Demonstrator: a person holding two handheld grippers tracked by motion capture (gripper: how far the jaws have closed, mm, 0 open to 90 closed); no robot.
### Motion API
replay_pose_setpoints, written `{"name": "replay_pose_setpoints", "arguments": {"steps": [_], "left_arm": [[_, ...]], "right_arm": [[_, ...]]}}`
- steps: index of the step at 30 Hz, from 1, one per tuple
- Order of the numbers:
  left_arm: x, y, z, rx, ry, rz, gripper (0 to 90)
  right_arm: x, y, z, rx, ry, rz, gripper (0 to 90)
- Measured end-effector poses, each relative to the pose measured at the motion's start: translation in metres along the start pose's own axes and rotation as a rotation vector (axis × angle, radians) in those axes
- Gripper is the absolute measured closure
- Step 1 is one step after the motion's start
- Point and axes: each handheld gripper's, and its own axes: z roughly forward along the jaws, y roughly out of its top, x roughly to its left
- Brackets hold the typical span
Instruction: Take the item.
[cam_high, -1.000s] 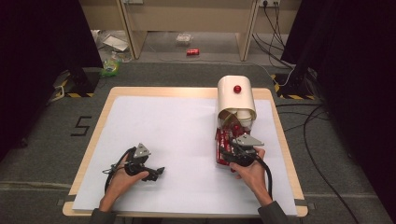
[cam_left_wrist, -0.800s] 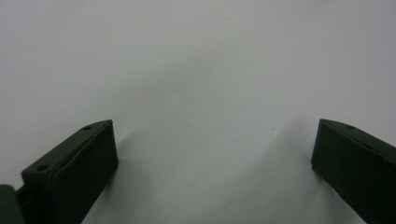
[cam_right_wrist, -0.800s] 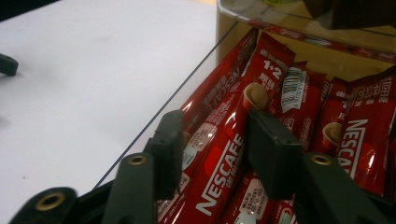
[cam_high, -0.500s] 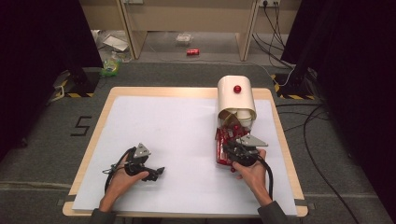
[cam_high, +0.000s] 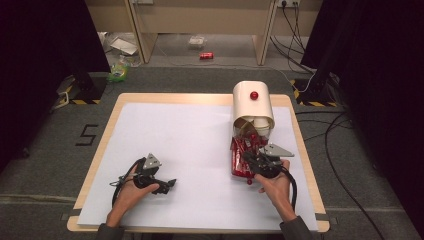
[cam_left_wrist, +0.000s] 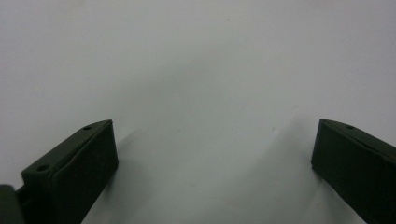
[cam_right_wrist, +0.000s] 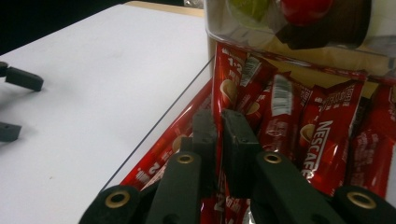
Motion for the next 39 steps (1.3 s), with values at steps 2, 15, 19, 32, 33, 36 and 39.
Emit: {"name": "replay_pose_setpoints", "arguments": {"steps": [2, 15, 19, 32, 33, 36, 39], "left_arm": [[0.000, 0.000, 0.000, 0.001, 0.001, 0.001, 0.0], [0.000, 0.000, 0.000, 0.001, -0.001, 0.001, 0.0], [0.000, 0.000, 0.000, 0.001, -0.001, 0.001, 0.0], [0.000, 0.000, 0.000, 0.001, -0.001, 0.000, 0.0], [0.000, 0.000, 0.000, 0.001, 0.000, 0.001, 0.0], [0.000, 0.000, 0.000, 0.001, -0.001, 0.000, 0.0], [0.000, 0.000, 0.000, 0.001, -0.001, 0.001, 0.0]], "right_arm": [[0.000, 0.001, -0.005, 0.002, 0.003, -0.008, 85.1], [0.005, 0.006, -0.025, -0.021, 0.040, -0.035, 85.6], [0.003, 0.004, -0.025, -0.018, 0.032, -0.029, 85.6], [-0.005, -0.004, -0.038, -0.027, 0.016, -0.036, 85.7], [-0.005, -0.005, -0.039, -0.031, 0.014, -0.035, 85.7], [-0.008, -0.008, -0.045, -0.040, 0.001, -0.026, 85.7], [-0.011, -0.011, -0.053, -0.052, -0.011, -0.014, 85.7]]}}
